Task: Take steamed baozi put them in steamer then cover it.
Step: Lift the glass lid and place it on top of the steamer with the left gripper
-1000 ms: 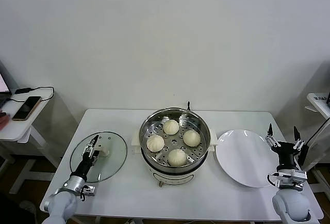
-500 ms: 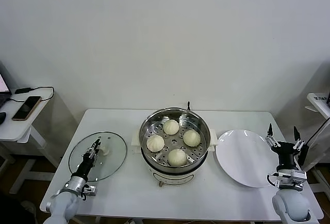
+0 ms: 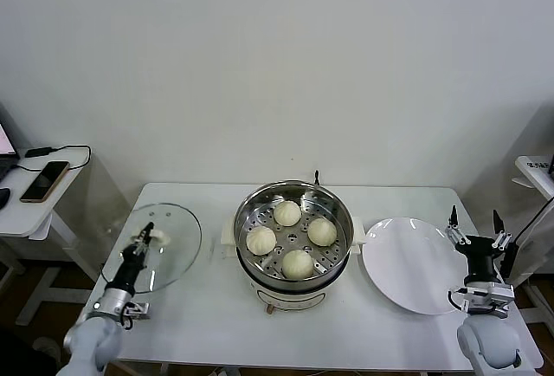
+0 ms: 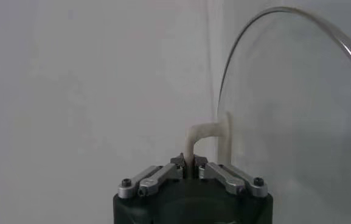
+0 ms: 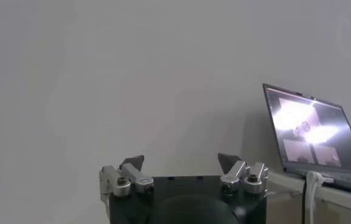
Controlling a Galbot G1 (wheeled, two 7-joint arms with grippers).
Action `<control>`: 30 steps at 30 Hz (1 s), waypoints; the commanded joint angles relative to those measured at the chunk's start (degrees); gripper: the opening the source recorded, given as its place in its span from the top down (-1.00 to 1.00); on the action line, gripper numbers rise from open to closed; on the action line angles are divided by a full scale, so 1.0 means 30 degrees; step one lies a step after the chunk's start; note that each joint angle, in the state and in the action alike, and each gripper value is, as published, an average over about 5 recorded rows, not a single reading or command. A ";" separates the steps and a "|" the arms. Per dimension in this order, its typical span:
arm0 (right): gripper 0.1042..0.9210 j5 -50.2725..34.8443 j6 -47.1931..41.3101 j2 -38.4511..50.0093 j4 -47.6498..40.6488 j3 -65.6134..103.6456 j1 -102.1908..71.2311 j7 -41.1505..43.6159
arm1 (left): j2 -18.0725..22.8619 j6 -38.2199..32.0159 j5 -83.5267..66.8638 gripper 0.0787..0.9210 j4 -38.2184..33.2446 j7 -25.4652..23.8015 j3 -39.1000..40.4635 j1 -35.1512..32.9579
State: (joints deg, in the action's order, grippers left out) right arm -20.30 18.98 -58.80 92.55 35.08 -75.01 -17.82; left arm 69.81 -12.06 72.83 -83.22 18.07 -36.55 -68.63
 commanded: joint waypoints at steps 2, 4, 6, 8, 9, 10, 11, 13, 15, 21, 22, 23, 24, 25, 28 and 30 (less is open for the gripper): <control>-0.76 0.0097 -0.0210 -0.0026 -0.0024 -0.0040 0.0090 -0.0060 | -0.0851 0.4757 -0.4797 0.74 -1.1061 -0.1719 0.0039 -0.1615; -0.76 0.0120 -0.0233 -0.0061 -0.0017 -0.0049 0.0101 -0.0061 | -0.0841 0.5418 -0.4808 0.74 -1.2679 -0.2251 0.0736 -0.1580; -0.76 0.0134 -0.0245 -0.0082 0.0004 -0.0038 0.0100 -0.0064 | -0.0873 0.5950 -0.4801 0.74 -1.4060 -0.2783 0.1760 -0.1656; -0.76 0.0151 -0.0229 -0.0069 -0.0009 -0.0044 0.0095 -0.0062 | -0.0953 0.6578 -0.4712 0.74 -1.5102 -0.3237 0.3110 -0.1806; -0.76 0.0197 -0.0201 -0.0052 -0.0041 -0.0074 0.0092 -0.0055 | -0.0998 0.6985 -0.4562 0.74 -1.5507 -0.3456 0.4033 -0.1854; -0.76 0.0245 -0.0170 -0.0047 -0.0089 -0.0114 0.0093 -0.0048 | -0.1020 0.7385 -0.4365 0.74 -1.5738 -0.3624 0.4998 -0.1852; -0.76 0.0291 -0.0140 -0.0058 -0.0147 -0.0163 0.0101 -0.0042 | -0.1000 0.7781 -0.4103 0.74 -1.5805 -0.3782 0.5920 -0.1775; -0.76 0.0382 -0.0095 -0.0179 -0.0271 -0.0242 0.0150 -0.0027 | -0.0817 0.8711 -0.3435 0.74 -1.5640 -0.4157 0.8044 -0.1382; -0.76 0.0406 -0.0070 -0.0360 -0.0378 -0.0287 0.0218 -0.0018 | -0.0371 0.9619 -0.2390 0.74 -1.5159 -0.4804 0.9798 -0.0666; -0.76 0.0658 0.0077 -0.0647 -0.0717 -0.0595 0.0297 0.0024 | 0.1696 1.1682 0.0760 0.74 -1.3010 -0.7332 1.3280 0.1457; -0.76 0.0689 0.0087 -0.0701 -0.0767 -0.0617 0.0322 0.0031 | 0.1928 1.1887 0.1203 0.74 -1.2684 -0.7727 1.3588 0.1695; -0.76 0.0709 0.0098 -0.0758 -0.0827 -0.0638 0.0362 0.0038 | 0.2113 1.2079 0.1508 0.74 -1.2428 -0.8062 1.3874 0.1938; -0.76 0.0725 0.0107 -0.0813 -0.0891 -0.0659 0.0413 0.0041 | 0.2260 1.2262 0.1776 0.74 -1.2156 -0.8404 1.4138 0.2171; -0.76 0.0734 0.0127 -0.0864 -0.0960 -0.0674 0.0470 0.0045 | 0.2361 1.2399 0.1972 0.74 -1.1946 -0.8692 1.4342 0.2358; -0.76 0.0755 0.0237 -0.0992 -0.1208 -0.0711 0.0681 0.0058 | 0.2608 1.2673 0.2894 0.74 -1.1299 -0.9659 1.4819 0.2750; -0.76 0.0762 0.0305 -0.1085 -0.1397 -0.0726 0.0844 0.0064 | 0.2797 1.2773 0.3521 0.74 -1.0836 -1.0172 1.5081 0.2894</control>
State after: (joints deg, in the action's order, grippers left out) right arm -18.30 19.50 -61.30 89.62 33.22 -73.34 -17.64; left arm 73.80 18.99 73.10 -119.35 -2.06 -3.82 -65.22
